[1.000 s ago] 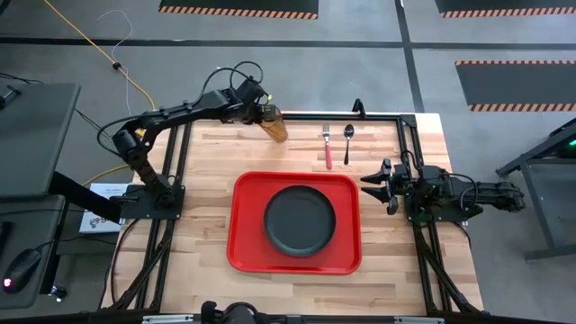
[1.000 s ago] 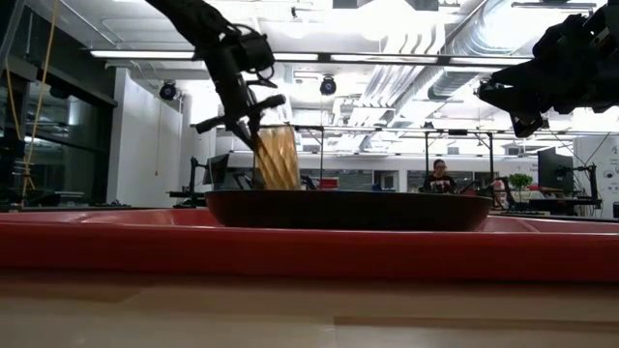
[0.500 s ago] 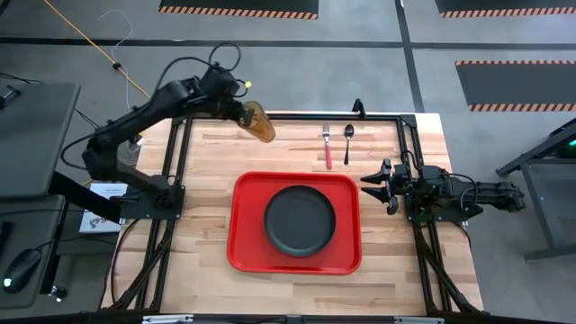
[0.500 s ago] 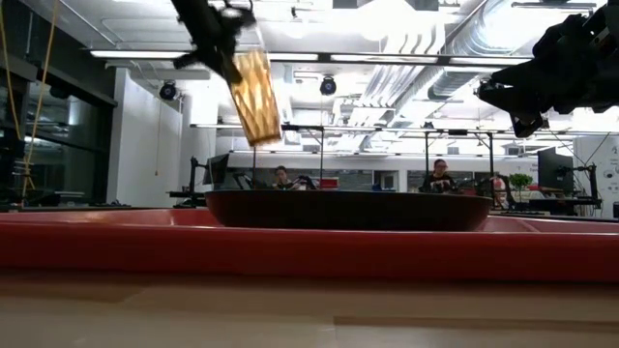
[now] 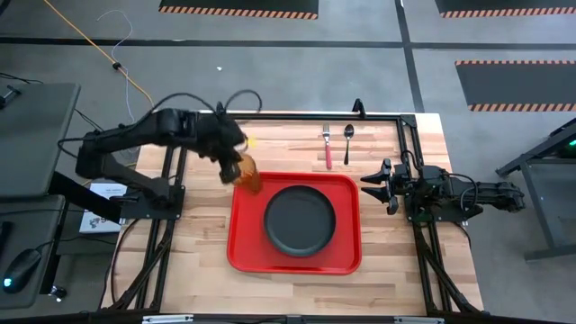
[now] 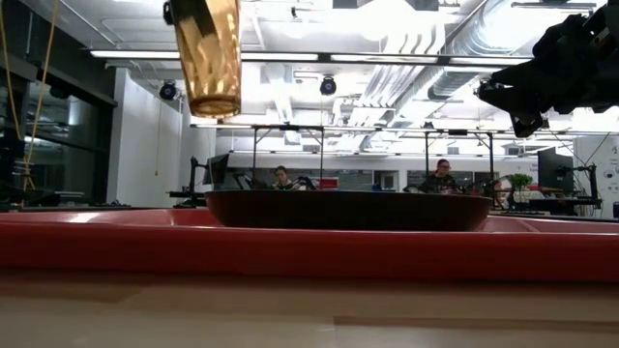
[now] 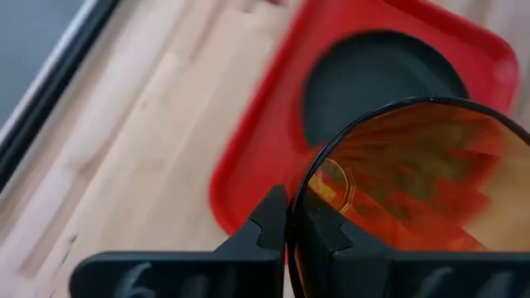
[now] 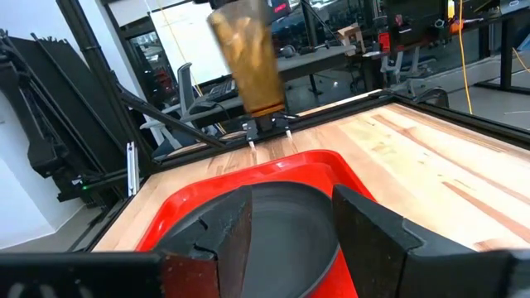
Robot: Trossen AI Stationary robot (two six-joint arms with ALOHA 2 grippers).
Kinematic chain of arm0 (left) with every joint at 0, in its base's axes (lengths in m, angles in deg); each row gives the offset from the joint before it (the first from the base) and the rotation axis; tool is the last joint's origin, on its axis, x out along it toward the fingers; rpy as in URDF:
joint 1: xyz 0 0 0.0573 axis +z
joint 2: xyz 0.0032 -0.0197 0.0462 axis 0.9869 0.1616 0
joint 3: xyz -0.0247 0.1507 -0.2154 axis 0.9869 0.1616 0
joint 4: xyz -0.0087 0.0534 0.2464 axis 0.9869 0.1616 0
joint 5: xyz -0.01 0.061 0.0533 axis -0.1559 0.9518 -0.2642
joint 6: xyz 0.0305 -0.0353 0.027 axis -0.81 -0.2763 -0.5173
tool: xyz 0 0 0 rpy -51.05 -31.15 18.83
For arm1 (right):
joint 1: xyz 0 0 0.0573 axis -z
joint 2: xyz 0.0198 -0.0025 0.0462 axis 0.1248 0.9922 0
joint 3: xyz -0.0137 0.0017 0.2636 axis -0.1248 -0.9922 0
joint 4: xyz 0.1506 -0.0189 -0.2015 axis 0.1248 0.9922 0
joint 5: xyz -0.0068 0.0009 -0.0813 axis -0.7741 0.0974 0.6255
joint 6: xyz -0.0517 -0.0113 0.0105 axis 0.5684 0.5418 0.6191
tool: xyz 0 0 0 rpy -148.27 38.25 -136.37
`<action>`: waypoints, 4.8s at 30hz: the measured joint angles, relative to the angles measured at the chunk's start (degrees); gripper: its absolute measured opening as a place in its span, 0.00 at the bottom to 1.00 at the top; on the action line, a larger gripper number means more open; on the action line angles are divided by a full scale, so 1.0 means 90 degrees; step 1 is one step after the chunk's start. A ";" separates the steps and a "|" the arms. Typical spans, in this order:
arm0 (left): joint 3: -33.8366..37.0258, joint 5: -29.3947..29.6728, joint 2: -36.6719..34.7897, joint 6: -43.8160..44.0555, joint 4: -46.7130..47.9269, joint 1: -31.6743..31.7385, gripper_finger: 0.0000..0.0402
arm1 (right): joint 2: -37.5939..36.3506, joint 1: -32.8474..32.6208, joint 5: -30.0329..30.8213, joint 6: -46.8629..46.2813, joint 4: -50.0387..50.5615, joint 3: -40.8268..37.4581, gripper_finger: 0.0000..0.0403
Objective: Pick and place plate/cup/fork/spoon on tray
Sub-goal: Put the orange cup on the top left side of the the black plate on the red tray, then put the pink fork on the right side of the the black plate on the red tray
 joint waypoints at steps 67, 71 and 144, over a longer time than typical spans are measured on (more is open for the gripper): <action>0.2910 0.0135 0.0152 -0.1020 -0.2434 -0.0049 0.52 | 0.0000 0.0000 0.0000 0.0000 0.0000 0.0000 0.40; 0.2902 0.0130 0.0153 -0.1117 -0.2432 -0.0046 0.59 | 0.0000 0.0000 0.0000 0.0000 0.0000 0.0000 0.40; 0.4892 0.0245 -0.3687 0.1851 -0.8864 0.0201 0.62 | 0.2378 0.0121 0.3927 -0.3917 -0.1265 0.2021 0.40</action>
